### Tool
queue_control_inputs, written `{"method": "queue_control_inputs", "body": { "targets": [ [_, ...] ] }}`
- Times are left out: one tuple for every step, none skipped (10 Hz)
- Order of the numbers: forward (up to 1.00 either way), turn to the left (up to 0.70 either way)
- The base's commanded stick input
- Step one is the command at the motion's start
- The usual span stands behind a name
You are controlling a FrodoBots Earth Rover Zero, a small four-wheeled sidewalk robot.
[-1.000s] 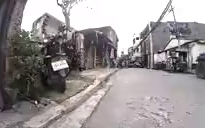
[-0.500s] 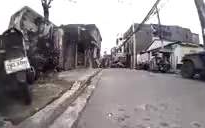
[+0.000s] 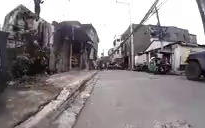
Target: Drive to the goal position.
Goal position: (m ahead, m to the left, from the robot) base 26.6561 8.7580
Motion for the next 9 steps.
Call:
{"method": "queue_control_inputs", "body": {
  "targets": [
    [1.00, 0.00],
    [1.00, 0.00],
    [1.00, 0.00],
    [1.00, 0.00],
    [1.00, 0.00],
    [1.00, 0.00],
    [1.00, 0.00],
    [1.00, 0.00],
    [1.00, 0.00]
  ]
}}
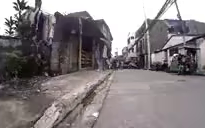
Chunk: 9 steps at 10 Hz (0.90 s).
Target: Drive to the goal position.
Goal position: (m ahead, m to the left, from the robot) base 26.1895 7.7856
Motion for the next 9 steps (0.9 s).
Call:
{"method": "queue_control_inputs", "body": {
  "targets": [
    [1.00, -0.11],
    [1.00, -0.27],
    [1.00, -0.27],
    [1.00, -0.27],
    [1.00, -0.27],
    [1.00, -0.27],
    [1.00, -0.27],
    [1.00, -0.27],
    [1.00, -0.27]
  ]
}}
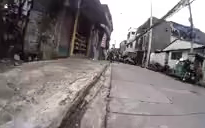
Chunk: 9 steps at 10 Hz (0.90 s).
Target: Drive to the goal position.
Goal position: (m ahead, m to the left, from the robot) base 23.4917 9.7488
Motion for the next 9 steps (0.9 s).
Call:
{"method": "queue_control_inputs", "body": {
  "targets": [
    [1.00, -0.27],
    [1.00, -0.27],
    [1.00, -0.27],
    [1.00, -0.03],
    [0.25, 0.00],
    [0.00, 0.00],
    [0.00, 0.00],
    [0.00, 0.00],
    [0.00, 0.00]
  ]
}}
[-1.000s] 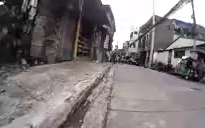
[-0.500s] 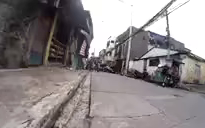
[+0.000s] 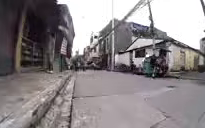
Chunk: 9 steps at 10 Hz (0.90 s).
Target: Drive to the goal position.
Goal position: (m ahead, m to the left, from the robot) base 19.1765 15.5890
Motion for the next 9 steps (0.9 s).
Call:
{"method": "queue_control_inputs", "body": {
  "targets": [
    [0.00, 0.00],
    [0.00, 0.00],
    [0.00, 0.00],
    [0.00, 0.00],
    [0.00, 0.00],
    [0.33, 0.09],
    [1.00, 0.27],
    [1.00, 0.27],
    [1.00, 0.27]
  ]
}}
